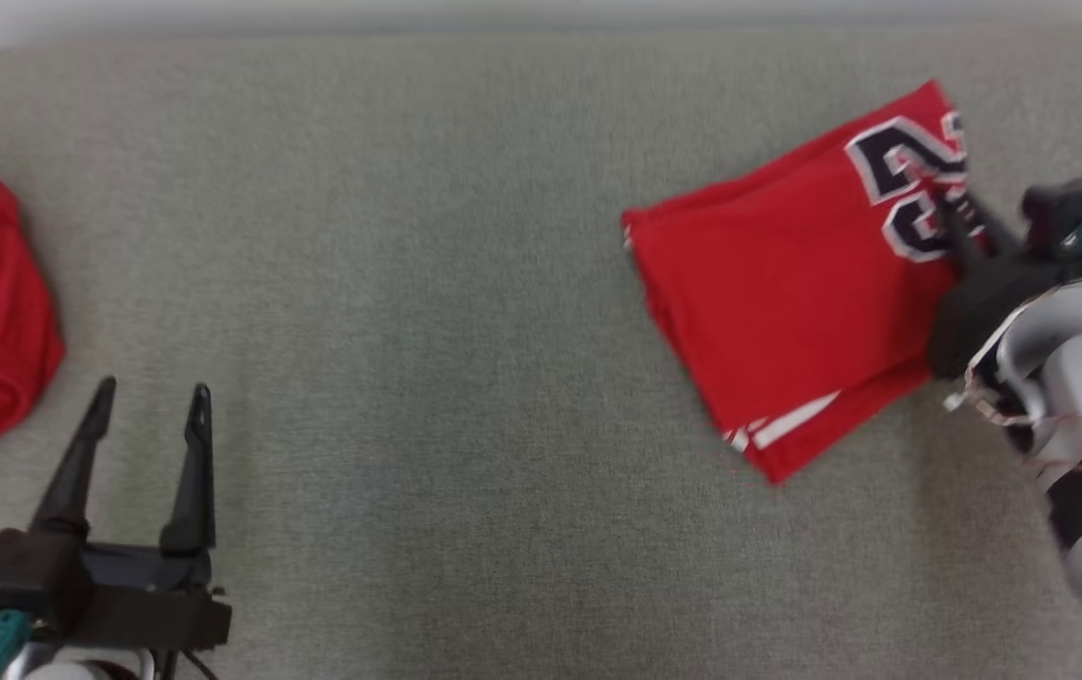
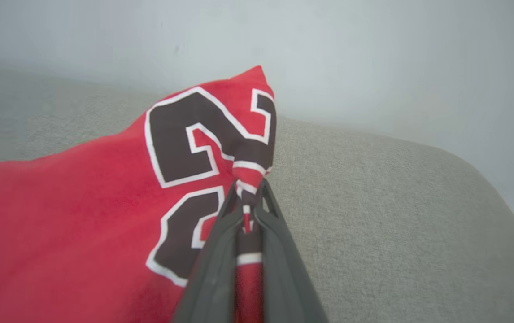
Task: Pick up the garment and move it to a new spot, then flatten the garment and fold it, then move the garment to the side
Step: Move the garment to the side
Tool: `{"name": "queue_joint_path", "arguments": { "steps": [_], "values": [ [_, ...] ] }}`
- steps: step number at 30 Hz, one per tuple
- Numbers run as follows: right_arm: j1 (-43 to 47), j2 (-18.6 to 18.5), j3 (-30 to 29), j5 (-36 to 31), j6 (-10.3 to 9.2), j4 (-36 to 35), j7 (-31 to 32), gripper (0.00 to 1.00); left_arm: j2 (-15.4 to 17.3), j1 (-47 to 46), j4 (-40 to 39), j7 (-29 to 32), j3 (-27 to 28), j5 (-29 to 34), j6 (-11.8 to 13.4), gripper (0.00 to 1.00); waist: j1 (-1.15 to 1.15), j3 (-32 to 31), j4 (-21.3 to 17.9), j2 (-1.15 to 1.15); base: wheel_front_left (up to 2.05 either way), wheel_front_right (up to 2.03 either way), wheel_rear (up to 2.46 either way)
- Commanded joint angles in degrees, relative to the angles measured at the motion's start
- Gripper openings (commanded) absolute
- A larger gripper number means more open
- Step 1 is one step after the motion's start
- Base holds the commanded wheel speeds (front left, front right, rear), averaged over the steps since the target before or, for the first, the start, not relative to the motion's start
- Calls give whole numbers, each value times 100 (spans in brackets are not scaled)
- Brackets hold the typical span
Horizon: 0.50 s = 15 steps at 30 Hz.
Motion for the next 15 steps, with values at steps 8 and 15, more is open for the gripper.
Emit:
{"name": "queue_joint_path", "arguments": {
  "steps": [8, 15],
  "values": [
    [-720, -458, -122, -53, 4, -144, 29, 0, 578, -226, -648, -17, 28, -140, 12, 100, -1, 1279, -925, -1, 0, 0, 0],
    [-1196, -629, -296, -164, 4, -148, 31, 0, 1097, -296, -1193, -17, -3, -79, 12, 100, -1, 1652, -1453, -1, 0, 0, 0]
  ]
}}
